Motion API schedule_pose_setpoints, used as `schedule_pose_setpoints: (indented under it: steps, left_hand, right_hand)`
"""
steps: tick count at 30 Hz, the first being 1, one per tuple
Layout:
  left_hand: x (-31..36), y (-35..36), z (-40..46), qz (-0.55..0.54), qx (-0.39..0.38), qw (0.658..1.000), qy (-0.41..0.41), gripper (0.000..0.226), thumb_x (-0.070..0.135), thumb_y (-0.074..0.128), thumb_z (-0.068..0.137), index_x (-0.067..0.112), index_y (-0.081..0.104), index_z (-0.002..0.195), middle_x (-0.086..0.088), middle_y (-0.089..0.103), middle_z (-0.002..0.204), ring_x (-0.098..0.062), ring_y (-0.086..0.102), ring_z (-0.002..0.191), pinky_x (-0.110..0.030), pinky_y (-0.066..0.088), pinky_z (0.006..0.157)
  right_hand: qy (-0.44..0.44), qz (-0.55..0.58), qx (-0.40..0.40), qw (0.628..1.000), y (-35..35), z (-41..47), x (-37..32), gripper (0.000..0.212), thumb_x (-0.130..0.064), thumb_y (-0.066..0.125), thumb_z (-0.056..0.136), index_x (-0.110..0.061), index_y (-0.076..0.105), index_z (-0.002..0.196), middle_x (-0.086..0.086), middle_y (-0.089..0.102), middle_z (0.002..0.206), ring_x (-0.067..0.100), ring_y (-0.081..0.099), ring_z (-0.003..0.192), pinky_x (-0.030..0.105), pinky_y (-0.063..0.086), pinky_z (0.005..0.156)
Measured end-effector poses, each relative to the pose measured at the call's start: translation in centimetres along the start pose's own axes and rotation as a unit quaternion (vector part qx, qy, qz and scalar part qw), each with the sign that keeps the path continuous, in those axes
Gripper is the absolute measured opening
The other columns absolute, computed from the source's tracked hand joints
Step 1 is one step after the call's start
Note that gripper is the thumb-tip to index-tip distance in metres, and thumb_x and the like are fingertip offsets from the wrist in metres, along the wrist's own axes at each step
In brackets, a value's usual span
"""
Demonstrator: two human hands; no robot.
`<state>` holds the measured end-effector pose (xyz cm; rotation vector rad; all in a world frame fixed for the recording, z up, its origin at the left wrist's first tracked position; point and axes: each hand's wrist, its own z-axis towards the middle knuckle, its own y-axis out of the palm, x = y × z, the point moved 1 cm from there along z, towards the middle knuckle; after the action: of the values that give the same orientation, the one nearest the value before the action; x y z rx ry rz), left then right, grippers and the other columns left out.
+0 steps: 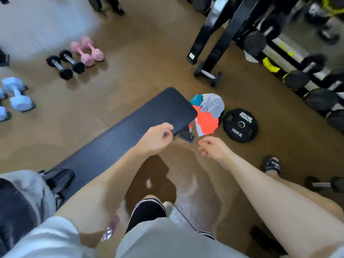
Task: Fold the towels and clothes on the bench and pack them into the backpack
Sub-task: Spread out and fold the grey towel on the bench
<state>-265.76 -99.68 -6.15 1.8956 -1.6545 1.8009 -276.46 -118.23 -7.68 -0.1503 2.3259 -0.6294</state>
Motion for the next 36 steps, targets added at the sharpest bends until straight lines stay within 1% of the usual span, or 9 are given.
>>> schedule_pose_setpoints:
  steps: [6,9,15,19,22,26,31,33,36]
  left_hand:
    - [3.4,1.0,8.2,-0.024,0.011,0.999,-0.021,0.030,0.019,0.042,0.095,0.015,0.053,0.123,-0.002,0.060,0.117,-0.017,0.055,0.100,-0.019,0.036,0.078]
    - [5.0,1.8,14.8,-0.027,-0.021,0.999,-0.027,0.030,0.016,0.040,0.096,0.017,0.052,0.122,-0.002,0.062,0.114,-0.014,0.055,0.095,-0.020,0.041,0.072]
    - [9.4,2.2,28.7,0.003,-0.075,0.997,-0.034,0.028,0.014,0.042,0.095,0.017,0.054,0.119,-0.003,0.064,0.104,-0.017,0.059,0.091,-0.023,0.045,0.079]
    - [12.1,3.3,36.9,0.024,-0.107,0.993,-0.045,0.026,0.015,0.042,0.095,0.014,0.056,0.117,-0.004,0.062,0.110,-0.021,0.059,0.100,-0.027,0.046,0.085]
    - [13.0,5.6,42.2,0.028,-0.086,0.995,-0.043,0.025,0.012,0.044,0.094,0.010,0.060,0.113,-0.004,0.057,0.110,-0.019,0.053,0.105,-0.025,0.042,0.086]
    - [10.7,11.1,49.7,0.001,-0.049,0.993,-0.107,0.026,0.014,0.046,0.093,0.013,0.060,0.115,-0.002,0.052,0.115,-0.019,0.052,0.107,-0.021,0.037,0.085]
    - [5.5,20.4,58.1,-0.010,-0.070,0.984,-0.164,0.030,0.006,0.049,0.087,0.011,0.059,0.115,-0.006,0.052,0.113,-0.025,0.056,0.103,-0.022,0.036,0.083]
    - [2.9,23.8,60.9,-0.019,-0.067,0.981,-0.183,0.031,0.006,0.051,0.085,0.010,0.060,0.115,-0.010,0.054,0.116,-0.027,0.056,0.105,-0.025,0.037,0.086]
    - [-1.0,27.9,64.2,-0.017,-0.047,0.977,-0.209,0.030,0.007,0.052,0.086,0.009,0.060,0.114,-0.012,0.055,0.115,-0.028,0.057,0.101,-0.025,0.037,0.083]
  right_hand:
    - [0.019,-0.002,-0.009,1.000,-5.6,5.0,0.4,0.012,-0.017,0.048,0.093,-0.015,0.058,0.086,0.000,0.061,0.081,0.011,0.055,0.065,0.019,0.041,0.058]
    - [0.030,-0.003,0.008,1.000,-9.4,10.0,0.0,0.016,-0.025,0.046,0.096,-0.014,0.058,0.098,0.002,0.062,0.094,0.012,0.056,0.075,0.018,0.040,0.058]
    - [0.075,0.015,0.015,0.997,-16.9,19.2,-0.9,0.018,-0.024,0.046,0.096,-0.013,0.061,0.100,0.004,0.063,0.099,0.011,0.059,0.072,0.021,0.044,0.061]
    - [0.081,0.024,0.027,0.996,-21.4,26.1,-1.0,0.016,-0.023,0.046,0.093,-0.022,0.060,0.085,0.006,0.066,0.098,0.023,0.062,0.088,0.033,0.047,0.074]
    - [0.088,0.022,0.024,0.996,-23.7,31.8,0.6,0.016,-0.022,0.046,0.093,-0.018,0.061,0.094,0.004,0.064,0.101,0.025,0.061,0.096,0.033,0.045,0.077]
    - [0.102,-0.006,0.040,0.994,-25.4,41.5,4.7,0.022,-0.022,0.046,0.095,-0.012,0.056,0.112,0.007,0.063,0.109,0.024,0.060,0.099,0.031,0.044,0.079]
    - [0.109,-0.097,-0.003,0.989,-24.7,54.4,12.3,0.027,-0.020,0.046,0.094,-0.012,0.052,0.119,0.011,0.061,0.115,0.028,0.057,0.103,0.036,0.047,0.084]
    - [0.083,-0.159,-0.025,0.983,-23.9,59.2,15.1,0.026,-0.020,0.044,0.095,-0.011,0.054,0.118,0.014,0.060,0.116,0.032,0.056,0.103,0.043,0.048,0.085]
    - [0.029,-0.220,-0.028,0.975,-22.4,65.3,18.5,0.027,-0.019,0.041,0.097,-0.011,0.054,0.119,0.012,0.053,0.124,0.031,0.052,0.109,0.043,0.046,0.086]
